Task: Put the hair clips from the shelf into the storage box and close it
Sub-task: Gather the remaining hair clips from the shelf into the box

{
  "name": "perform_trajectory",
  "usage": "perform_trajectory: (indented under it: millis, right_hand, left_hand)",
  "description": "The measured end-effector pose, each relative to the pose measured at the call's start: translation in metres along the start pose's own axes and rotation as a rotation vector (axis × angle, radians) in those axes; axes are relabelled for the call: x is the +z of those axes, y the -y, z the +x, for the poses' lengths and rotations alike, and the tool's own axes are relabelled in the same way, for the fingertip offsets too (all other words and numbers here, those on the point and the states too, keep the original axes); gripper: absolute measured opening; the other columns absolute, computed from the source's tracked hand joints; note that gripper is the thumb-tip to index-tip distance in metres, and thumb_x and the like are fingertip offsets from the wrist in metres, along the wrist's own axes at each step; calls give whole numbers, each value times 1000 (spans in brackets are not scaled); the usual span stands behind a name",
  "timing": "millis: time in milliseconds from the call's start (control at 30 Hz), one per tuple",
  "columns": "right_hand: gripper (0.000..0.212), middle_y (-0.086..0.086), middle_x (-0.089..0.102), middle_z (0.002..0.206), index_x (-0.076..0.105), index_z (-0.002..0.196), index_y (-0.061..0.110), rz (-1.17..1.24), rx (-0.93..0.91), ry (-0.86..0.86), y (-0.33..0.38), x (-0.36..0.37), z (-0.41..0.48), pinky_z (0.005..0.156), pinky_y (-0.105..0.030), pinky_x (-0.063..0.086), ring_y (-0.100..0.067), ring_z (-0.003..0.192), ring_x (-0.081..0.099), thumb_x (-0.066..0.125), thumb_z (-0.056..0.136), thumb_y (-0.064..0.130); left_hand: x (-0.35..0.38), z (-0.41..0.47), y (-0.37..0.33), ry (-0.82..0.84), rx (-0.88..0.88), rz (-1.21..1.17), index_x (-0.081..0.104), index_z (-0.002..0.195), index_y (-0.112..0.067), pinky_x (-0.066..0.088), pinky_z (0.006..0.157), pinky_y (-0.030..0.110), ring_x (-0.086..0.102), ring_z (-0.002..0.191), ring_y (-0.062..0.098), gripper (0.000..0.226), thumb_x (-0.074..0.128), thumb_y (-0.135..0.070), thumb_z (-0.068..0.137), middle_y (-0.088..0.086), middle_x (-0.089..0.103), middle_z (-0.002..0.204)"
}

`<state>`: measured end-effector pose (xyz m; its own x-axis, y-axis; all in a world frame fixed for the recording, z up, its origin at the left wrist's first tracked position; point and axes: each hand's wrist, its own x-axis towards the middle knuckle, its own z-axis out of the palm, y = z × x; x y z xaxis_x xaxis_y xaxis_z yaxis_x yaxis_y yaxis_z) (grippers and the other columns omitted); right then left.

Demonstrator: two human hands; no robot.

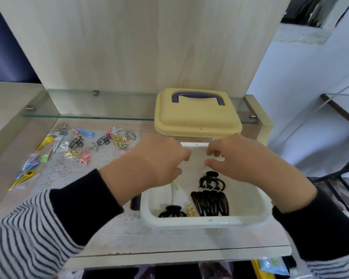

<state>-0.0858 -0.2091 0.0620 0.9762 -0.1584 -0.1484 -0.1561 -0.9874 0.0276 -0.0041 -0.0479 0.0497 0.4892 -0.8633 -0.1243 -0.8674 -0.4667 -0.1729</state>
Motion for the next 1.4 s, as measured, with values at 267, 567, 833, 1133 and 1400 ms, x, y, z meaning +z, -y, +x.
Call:
perform_trajectory:
  millis: [267,567,833,1133,1400]
  right_hand:
    - [25,9,64,100,61,110,26,243,-23,-271,33,-21,1,79,-37,52,-14,95,60,51,91,39]
    - [25,-9,62,101,60,112,7,641,-135,-611,133,-14,26,80,-39,47,-24,91,58,55,88,15]
    - [23,-8,58,102,59,107,6,766,-184,-684,232,16,36,74,-28,42,-23,88,54,52,86,12]
    - [31,-7,61,113,62,115,13,523,-29,-617,271,105,92,91,-36,44,-26,110,51,53,87,22]
    - [37,-3,62,111,60,118,19,412,21,-668,270,135,108,94,-40,39,-27,114,49,46,88,35]
  left_hand:
    - [-4,-43,36,-461,-86,-257,53,124,-41,44,82,31,57,105,8,32,41,-45,94,-20,55,124]
    - [49,-94,98,-774,-416,-513,54,126,-30,48,88,36,55,113,14,37,44,-43,93,-6,48,134]
    - [113,-137,132,-843,-719,-589,57,119,-23,43,76,26,54,104,13,31,45,-30,92,-8,55,123]
    - [173,-144,143,-613,-757,-625,51,129,-17,40,104,36,45,127,20,34,47,-21,95,2,48,135]
    - [185,-120,140,-616,-819,-370,63,117,-18,36,95,38,55,118,21,43,38,-30,84,1,62,123]
